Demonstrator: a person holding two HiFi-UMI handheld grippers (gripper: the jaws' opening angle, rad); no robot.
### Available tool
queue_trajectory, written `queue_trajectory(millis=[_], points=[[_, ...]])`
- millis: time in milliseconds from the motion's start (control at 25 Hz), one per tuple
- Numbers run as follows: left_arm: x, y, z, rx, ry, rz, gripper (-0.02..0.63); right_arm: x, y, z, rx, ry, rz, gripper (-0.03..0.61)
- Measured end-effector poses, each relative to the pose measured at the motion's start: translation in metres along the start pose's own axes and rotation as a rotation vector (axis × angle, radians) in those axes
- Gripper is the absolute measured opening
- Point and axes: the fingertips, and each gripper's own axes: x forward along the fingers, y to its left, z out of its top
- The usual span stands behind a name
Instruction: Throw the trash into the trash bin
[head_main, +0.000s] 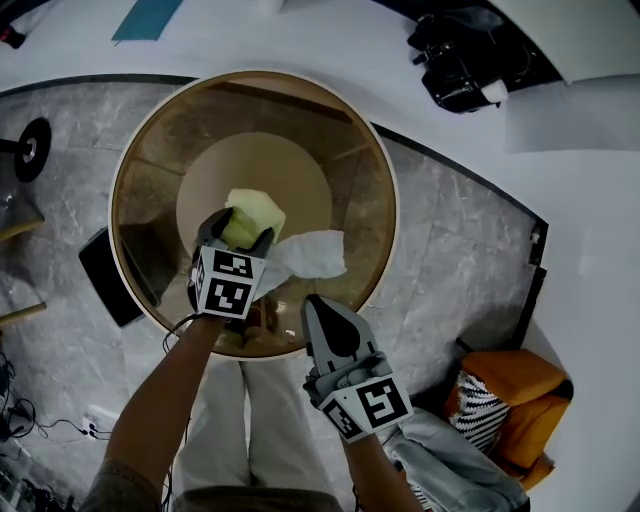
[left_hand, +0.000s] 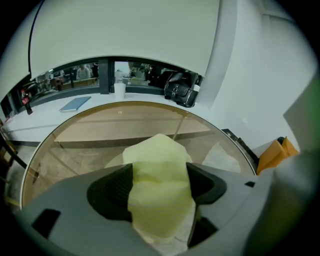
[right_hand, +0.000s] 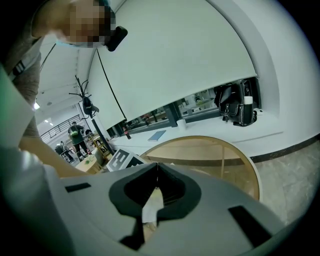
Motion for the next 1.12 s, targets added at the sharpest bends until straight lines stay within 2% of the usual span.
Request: queue_trajectory(millis=[80,280,320,360,400,440,760,1120], points=[[-0.001,0.002,0.000,0.000,0.013,0.005,0.326,0.000,0.001,0.000,0.003,0.000,0.000,0.020],[-0.003,0.010,0.000,-0.003,0.007,0.028,0.202,0.002,0.004,-0.001,0.003,0.002,0.008,0.019],[-0.004,0.011,-0.001,0.004,0.006,0.028,0.173,0.002,0.005,-0.001,0.003,0.002,0.009,0.020],[-0.005,0.010,-0.001,0.010,0.005,0.025,0.108,0.002,0.005,-0.001,0.003,0.002,0.010,0.020],[-0.006,0.010,-0.001,0.015,0.002,0.020,0.071,0.002,0.005,-0.001,0.003,0.002,0.010,0.020],[-0.008,0.009,-0.001,0.016,-0.003,0.015,0.057,0.002,0.005,-0.002,0.002,0.003,0.011,0.018],[-0.038,0.005,0.026,0.006,-0.073,0.009,0.051,0.000,0.010,0.000,-0.021,0.011,0.031,0.020],[-0.123,-0.010,0.067,-0.012,-0.173,0.006,0.051,-0.008,0.039,0.025,-0.074,-0.005,0.080,0.020]])
